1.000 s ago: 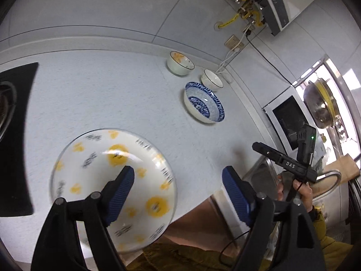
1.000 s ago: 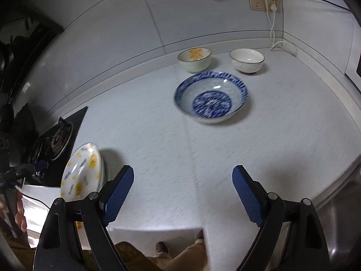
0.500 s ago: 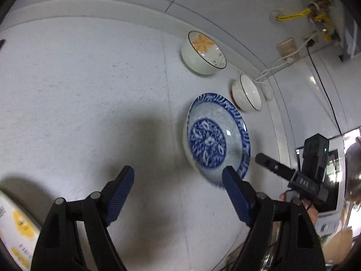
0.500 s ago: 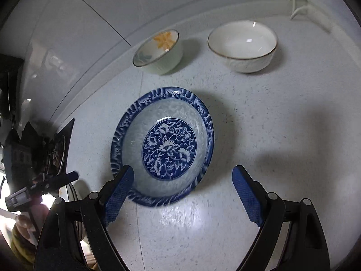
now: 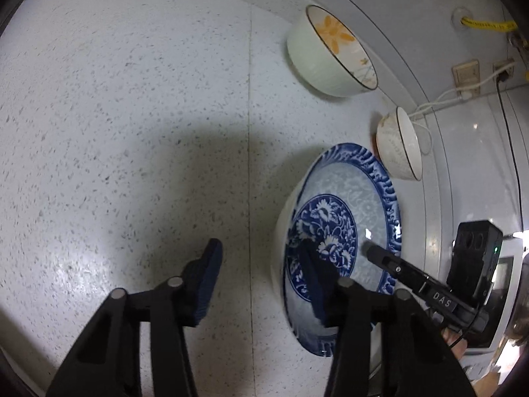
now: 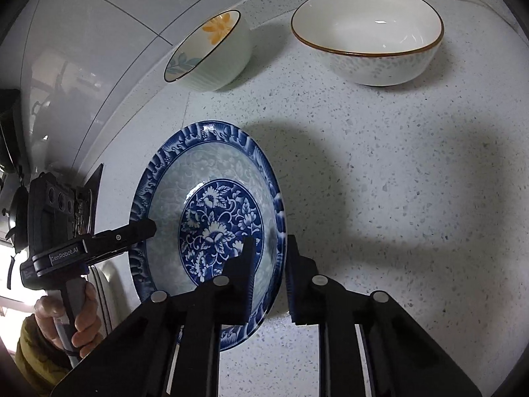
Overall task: Organize plates and bowls
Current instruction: 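Close both grippers on the blue-and-white plate rim, then lift the blue-and-white plate and lower it onto the counter beside the plate stack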
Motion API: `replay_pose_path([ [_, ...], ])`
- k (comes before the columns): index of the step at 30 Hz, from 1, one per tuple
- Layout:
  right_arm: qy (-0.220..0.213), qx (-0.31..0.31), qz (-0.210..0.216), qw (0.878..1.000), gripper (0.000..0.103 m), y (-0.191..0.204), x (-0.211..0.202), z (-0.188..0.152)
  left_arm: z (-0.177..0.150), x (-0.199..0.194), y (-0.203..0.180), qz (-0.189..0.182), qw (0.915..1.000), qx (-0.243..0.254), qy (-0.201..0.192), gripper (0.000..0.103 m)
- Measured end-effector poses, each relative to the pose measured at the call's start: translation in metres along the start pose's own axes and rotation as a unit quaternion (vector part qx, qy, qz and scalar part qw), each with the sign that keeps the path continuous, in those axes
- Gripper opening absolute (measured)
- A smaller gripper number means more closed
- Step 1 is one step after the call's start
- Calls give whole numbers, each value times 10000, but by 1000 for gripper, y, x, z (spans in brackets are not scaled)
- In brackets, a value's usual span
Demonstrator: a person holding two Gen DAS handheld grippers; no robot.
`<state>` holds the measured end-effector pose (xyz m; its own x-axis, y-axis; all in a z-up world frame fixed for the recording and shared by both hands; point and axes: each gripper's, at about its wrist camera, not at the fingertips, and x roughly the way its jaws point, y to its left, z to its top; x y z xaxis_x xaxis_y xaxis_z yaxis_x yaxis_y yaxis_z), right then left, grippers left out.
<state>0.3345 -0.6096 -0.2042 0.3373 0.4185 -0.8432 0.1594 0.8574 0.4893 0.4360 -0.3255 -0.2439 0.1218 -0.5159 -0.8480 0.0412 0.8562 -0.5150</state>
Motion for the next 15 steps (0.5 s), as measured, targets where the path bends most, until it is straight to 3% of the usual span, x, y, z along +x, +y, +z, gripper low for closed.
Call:
replay_pose_path([
  [2, 4, 31, -6, 10000, 9, -3, -1, 1, 0, 5, 1, -127, 9999, -23, 89, 20],
  [5, -13, 46, -60, 10000, 9, -3, -1, 0, -1, 5, -3, -262, 9996, -23, 137, 8],
  [11, -56, 32, -228, 9997, 7, 8, -5, -4, -13, -4, -2, -195, 9996, -88, 200, 8],
  [15, -168, -75, -142, 9997, 7, 27, -25, -19, -26, -36, -6, -300, 9995, -32, 77, 8],
])
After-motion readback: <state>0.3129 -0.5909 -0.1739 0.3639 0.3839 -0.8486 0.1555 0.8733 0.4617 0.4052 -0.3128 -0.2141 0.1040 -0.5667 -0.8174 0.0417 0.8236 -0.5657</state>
